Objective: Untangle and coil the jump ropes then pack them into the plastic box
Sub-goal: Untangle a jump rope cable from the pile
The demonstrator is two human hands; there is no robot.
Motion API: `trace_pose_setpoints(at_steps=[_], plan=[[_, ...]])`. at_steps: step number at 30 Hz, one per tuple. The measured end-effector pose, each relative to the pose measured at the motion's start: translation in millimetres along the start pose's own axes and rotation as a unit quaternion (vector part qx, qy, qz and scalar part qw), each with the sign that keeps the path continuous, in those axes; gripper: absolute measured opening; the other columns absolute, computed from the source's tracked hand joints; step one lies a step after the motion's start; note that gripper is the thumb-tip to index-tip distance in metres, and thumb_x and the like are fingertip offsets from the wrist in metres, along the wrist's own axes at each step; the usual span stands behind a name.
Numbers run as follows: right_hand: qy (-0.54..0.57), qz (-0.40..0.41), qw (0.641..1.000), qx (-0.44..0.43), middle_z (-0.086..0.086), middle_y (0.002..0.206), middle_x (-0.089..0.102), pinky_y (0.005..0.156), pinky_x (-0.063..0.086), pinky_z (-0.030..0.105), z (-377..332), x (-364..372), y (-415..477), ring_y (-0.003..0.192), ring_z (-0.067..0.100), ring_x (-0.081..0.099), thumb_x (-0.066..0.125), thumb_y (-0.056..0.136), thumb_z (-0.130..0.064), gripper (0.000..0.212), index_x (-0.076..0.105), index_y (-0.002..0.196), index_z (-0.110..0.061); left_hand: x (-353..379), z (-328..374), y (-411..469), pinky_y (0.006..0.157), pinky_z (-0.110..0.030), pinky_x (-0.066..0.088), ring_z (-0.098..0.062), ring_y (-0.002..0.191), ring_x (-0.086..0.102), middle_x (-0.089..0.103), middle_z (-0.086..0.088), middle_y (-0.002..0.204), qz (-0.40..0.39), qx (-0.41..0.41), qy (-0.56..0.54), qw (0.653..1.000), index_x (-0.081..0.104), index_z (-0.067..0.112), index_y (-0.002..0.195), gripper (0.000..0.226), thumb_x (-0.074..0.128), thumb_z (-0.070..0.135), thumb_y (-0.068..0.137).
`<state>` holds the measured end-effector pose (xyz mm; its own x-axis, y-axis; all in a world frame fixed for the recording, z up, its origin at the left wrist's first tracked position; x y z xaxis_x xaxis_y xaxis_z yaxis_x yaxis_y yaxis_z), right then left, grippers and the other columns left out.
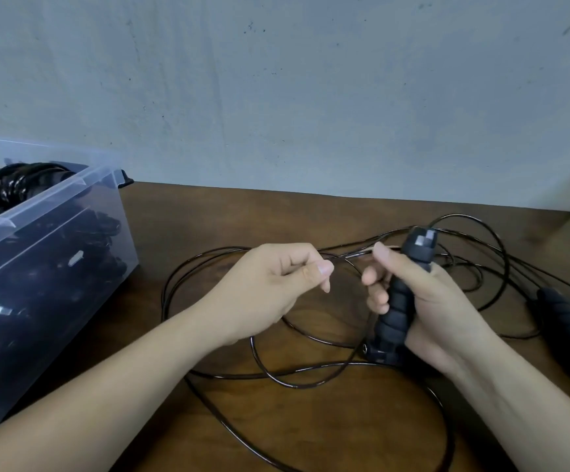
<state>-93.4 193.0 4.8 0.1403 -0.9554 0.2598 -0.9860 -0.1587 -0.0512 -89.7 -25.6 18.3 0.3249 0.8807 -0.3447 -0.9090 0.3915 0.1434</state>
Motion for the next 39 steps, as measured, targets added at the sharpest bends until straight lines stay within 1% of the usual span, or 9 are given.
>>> trace_pose_setpoints(at_steps=[2,6,12,16,19,22,28,34,39], plan=[[-0.042,-0.033,0.998,-0.023,0.013,0.074,0.066,0.059,0.045,0.028,5,11,-5,0.056,0.02,0.049,0.073,0.094,-0.026,0.028,0.069,0.085,0.0,6,2,-1,0.049,-0.021,0.029,-0.006,0.043,0.034,0.04,0.012,0.048,-0.006,0.017,0.042,0.999,0.07,0.013,0.092,0.031,0.057,0.035,0.109],[-0.061,-0.047,0.996,-0.045,0.017,0.078,0.066,0.074,0.049,0.039,11,18,-10,0.059,0.021,0.052,0.073,0.093,-0.023,0.026,0.071,0.087,0.002,13,2,-2,0.049,-0.01,0.03,0.002,0.047,0.043,0.051,0.019,0.055,-0.022,0.021,0.085,0.996,0.073,0.012,0.095,0.027,0.057,0.029,0.11],[-0.008,0.032,0.998,-0.046,0.011,0.076,0.06,0.057,0.041,0.028,-1,1,-1,0.058,0.019,0.045,0.075,0.094,-0.018,0.018,0.067,0.08,-0.011,11,2,-2,0.051,-0.021,0.03,-0.007,0.049,0.034,0.039,0.01,0.054,-0.026,0.001,0.101,0.995,0.071,0.026,0.09,0.026,0.058,0.04,0.107],[0.037,0.099,0.993,-0.045,0.005,0.076,0.058,0.057,0.036,0.028,-11,-18,6,0.058,0.016,0.045,0.076,0.096,-0.021,0.023,0.064,0.077,-0.019,0,-1,1,0.05,-0.021,0.029,-0.008,0.047,0.03,0.037,0.012,0.052,0.005,-0.005,0.055,0.998,0.073,0.023,0.09,0.027,0.059,0.039,0.107],[0.045,0.079,0.995,-0.045,0.006,0.078,0.059,0.056,0.038,0.027,-9,-16,7,0.059,0.016,0.045,0.075,0.096,-0.023,0.015,0.066,0.091,-0.013,-2,-5,2,0.05,-0.024,0.026,-0.012,0.047,0.028,0.034,0.008,0.054,0.014,-0.009,0.023,1.0,0.072,0.019,0.092,0.03,0.057,0.04,0.108],[0.008,0.021,0.999,-0.036,0.011,0.082,0.063,0.059,0.039,0.03,-3,-4,3,0.06,0.018,0.046,0.076,0.094,-0.026,0.017,0.066,0.09,-0.012,4,-3,1,0.05,-0.025,0.028,-0.011,0.048,0.031,0.035,0.007,0.054,0.007,-0.001,0.045,0.999,0.072,0.023,0.091,0.029,0.056,0.04,0.108],[-0.055,-0.039,0.996,-0.061,0.017,0.078,0.068,0.058,0.048,0.029,5,14,-8,0.057,0.019,0.054,0.074,0.092,-0.018,0.024,0.07,0.095,0.005,16,-1,-1,0.053,-0.01,0.033,0.005,0.051,0.047,0.051,0.023,0.053,-0.021,0.004,0.082,0.996,0.073,0.013,0.096,0.028,0.055,0.031,0.11],[-0.024,0.027,0.999,-0.036,0.015,0.077,0.06,0.056,0.041,0.027,-2,-3,1,0.059,0.019,0.047,0.077,0.091,-0.022,0.017,0.071,0.082,-0.008,15,1,-2,0.053,-0.016,0.03,-0.003,0.05,0.038,0.043,0.013,0.056,-0.016,-0.002,0.094,0.995,0.072,0.025,0.091,0.027,0.056,0.038,0.108],[0.05,0.082,0.995,-0.039,0.003,0.078,0.06,0.054,0.039,0.023,-13,-21,8,0.061,0.013,0.045,0.075,0.094,-0.022,0.014,0.073,0.093,-0.009,9,2,-3,0.053,-0.017,0.031,-0.006,0.05,0.035,0.04,0.012,0.054,-0.004,0.001,0.092,0.996,0.071,0.027,0.089,0.027,0.055,0.039,0.109]])
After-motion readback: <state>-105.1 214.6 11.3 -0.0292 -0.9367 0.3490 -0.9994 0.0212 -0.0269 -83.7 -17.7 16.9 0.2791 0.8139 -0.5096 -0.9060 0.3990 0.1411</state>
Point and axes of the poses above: each hand's wrist, its own y-axis towards the middle knuckle, its own x-axis out of the palm, z = x × y, the point moved 3 cm from there along y, towards the middle knuckle
